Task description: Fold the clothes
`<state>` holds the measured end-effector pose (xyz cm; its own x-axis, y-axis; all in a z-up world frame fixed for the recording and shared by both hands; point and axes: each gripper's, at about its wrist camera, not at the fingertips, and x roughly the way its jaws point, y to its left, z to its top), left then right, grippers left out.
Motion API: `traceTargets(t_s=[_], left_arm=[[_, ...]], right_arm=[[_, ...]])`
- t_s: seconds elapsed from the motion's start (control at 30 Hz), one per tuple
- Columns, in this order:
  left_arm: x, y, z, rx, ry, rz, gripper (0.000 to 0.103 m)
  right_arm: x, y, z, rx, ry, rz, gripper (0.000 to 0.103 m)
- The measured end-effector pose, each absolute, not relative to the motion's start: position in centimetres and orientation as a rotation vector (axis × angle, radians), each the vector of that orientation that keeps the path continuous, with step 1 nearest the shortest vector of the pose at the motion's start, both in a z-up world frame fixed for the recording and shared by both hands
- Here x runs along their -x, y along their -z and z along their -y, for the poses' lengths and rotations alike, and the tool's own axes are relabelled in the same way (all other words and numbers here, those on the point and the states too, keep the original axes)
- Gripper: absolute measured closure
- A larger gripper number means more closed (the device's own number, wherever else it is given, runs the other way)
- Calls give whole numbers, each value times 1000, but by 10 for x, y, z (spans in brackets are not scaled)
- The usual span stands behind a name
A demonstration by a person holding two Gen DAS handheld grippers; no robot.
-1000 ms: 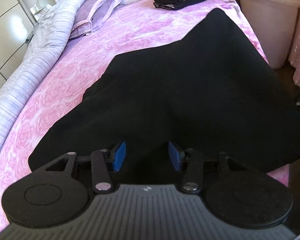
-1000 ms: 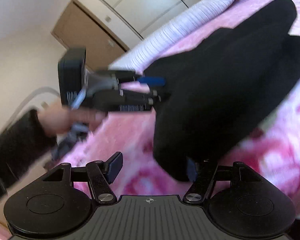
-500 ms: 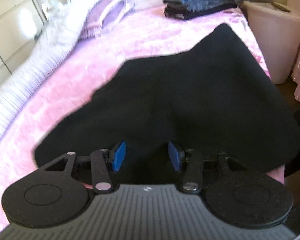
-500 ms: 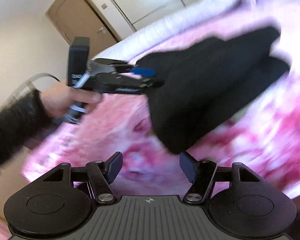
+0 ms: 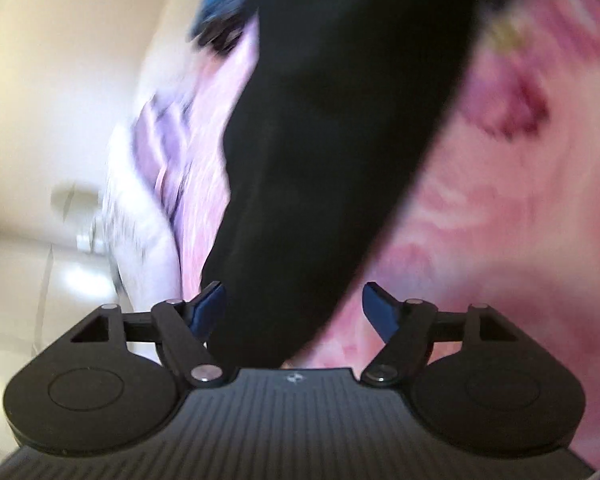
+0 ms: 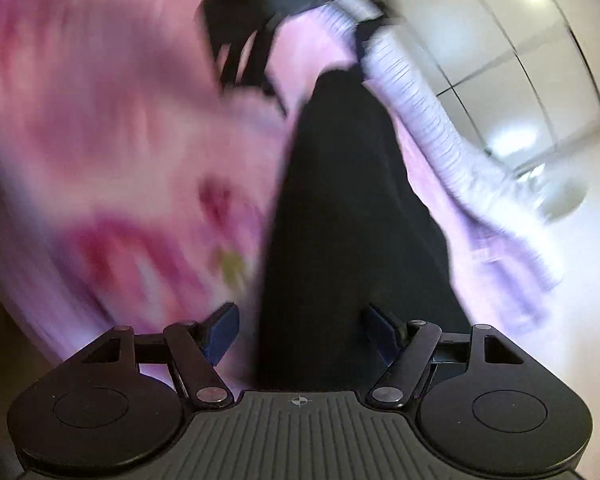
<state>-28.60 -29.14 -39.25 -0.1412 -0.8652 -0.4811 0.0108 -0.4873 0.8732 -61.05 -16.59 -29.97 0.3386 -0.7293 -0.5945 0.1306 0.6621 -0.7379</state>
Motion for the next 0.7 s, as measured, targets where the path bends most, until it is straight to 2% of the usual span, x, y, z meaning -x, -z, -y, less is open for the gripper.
traceTargets(t_s=[0.03, 0.07, 0.13, 0.2, 0.23, 0.27, 0.3, 0.37, 0.47, 0.6, 0.7], left_arm=[[288, 399, 296, -1480, 1701, 1041, 30], [289, 403, 299, -1479, 1698, 1082, 30], [292, 409, 307, -1479, 1688, 1151, 30], [298, 410, 314, -1486, 1670, 1169, 29], [302, 411, 314, -1492, 1659, 1176, 33], [307, 411, 313, -1496, 1652, 1179, 43], [315, 412, 309, -1497, 1649, 1175, 47], [334, 413, 294, -1491, 1645, 1154, 63], [362, 412, 272, -1508, 1614, 1053, 70], [386, 410, 249, -1492, 1565, 873, 71], [392, 413, 242, -1487, 1530, 822, 72]], right_arm=[[617, 300, 170, 655, 625, -1079, 47], [623, 297, 175, 619, 614, -1060, 49], [639, 290, 184, 582, 593, -1019, 61], [656, 283, 188, 591, 596, -1001, 64], [669, 278, 191, 597, 606, -995, 65], [682, 272, 195, 594, 627, -1000, 65], [696, 269, 199, 592, 654, -1007, 66], [718, 270, 207, 595, 693, -1023, 66], [739, 291, 211, 644, 716, -1036, 64], [743, 327, 199, 733, 794, -1034, 52], [742, 334, 188, 756, 838, -990, 49]])
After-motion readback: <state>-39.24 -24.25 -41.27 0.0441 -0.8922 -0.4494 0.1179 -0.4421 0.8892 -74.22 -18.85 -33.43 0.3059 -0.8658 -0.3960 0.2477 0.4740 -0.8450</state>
